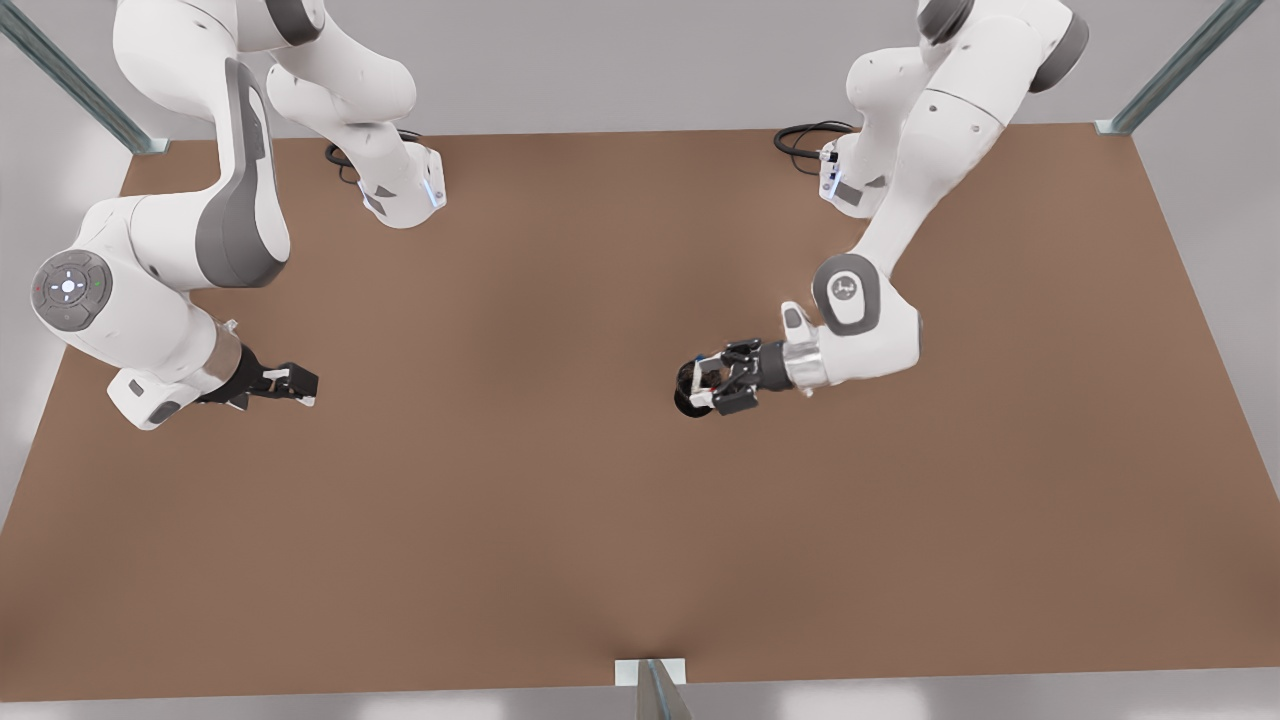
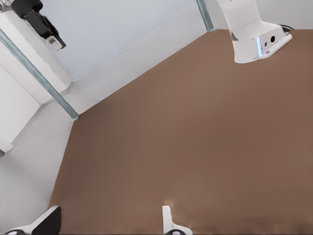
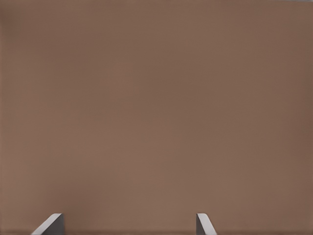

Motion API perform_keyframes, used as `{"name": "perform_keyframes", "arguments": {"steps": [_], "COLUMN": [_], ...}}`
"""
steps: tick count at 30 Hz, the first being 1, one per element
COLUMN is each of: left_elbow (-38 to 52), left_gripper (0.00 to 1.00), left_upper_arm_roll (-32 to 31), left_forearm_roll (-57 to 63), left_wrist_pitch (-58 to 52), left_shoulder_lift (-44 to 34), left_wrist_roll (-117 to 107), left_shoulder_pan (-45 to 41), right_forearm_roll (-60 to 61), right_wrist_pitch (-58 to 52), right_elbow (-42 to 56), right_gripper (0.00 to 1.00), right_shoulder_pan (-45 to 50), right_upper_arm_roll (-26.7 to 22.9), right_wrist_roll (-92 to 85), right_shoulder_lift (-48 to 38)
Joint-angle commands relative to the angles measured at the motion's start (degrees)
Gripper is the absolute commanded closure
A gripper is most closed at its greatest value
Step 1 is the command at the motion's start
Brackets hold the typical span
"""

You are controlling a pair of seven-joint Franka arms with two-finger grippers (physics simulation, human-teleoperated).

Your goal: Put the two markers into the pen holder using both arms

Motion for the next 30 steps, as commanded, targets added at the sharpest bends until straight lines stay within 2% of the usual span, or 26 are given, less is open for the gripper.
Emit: {"name": "perform_keyframes", "arguments": {"steps": [1, 3, 4, 6, 7, 8, 9, 15, 30], "left_elbow": [11.33, 23.56, 26.55, 29.80, 29.81, 27.88, 23.75, 29.02, 29.46], "left_gripper": [0.00, 0.00, 0.00, 0.00, 0.00, 0.00, 0.00, 0.00, 0.00], "left_upper_arm_roll": [4.48, 6.95, 11.07, 15.03, 18.35, 29.43, 33.66, 33.41, 33.23], "left_forearm_roll": [40.10, 65.24, 66.92, 67.01, 66.58, 62.11, 61.21, 61.39, 61.30], "left_wrist_pitch": [-15.72, -35.68, -39.65, -40.09, -40.52, -40.35, -39.21, -42.11, -42.72], "left_shoulder_lift": [0.64, 0.21, -0.06, -0.76, -4.00, -7.52, -11.04, -6.21, -6.74], "left_wrist_roll": [-125.05, -142.81, -144.75, -145.55, -145.72, -145.81, -145.81, -149.68, -152.49], "left_shoulder_pan": [2.53, 2.71, 2.71, 2.62, 1.32, -7.20, -10.82, -10.74, -12.67], "right_forearm_roll": [0.04, 0.04, 0.04, 0.04, 0.04, 0.04, 0.04, 0.04, 0.04], "right_wrist_pitch": [-0.07, 0.02, -0.07, -0.07, -0.07, -0.07, -0.07, -0.07, -0.07], "right_elbow": [0.10, 0.01, 0.01, 0.01, 0.10, 0.01, 0.10, 0.10, 0.10], "right_gripper": [0.00, 0.00, 0.00, 0.00, 0.00, 0.00, 0.00, 0.00, 0.00], "right_shoulder_pan": [0.01, -0.08, 0.01, -0.08, -0.08, -0.08, -0.08, -0.08, -0.08], "right_upper_arm_roll": [0.01, 0.01, 0.01, 0.01, 0.01, 0.01, 0.01, 0.01, 0.01], "right_wrist_roll": [-0.55, -0.55, -0.55, -0.55, -0.55, -0.55, -0.55, -0.55, -0.55], "right_shoulder_lift": [-0.06, -0.06, -0.06, -0.06, -0.06, -0.06, -0.06, -0.06, -0.06]}}
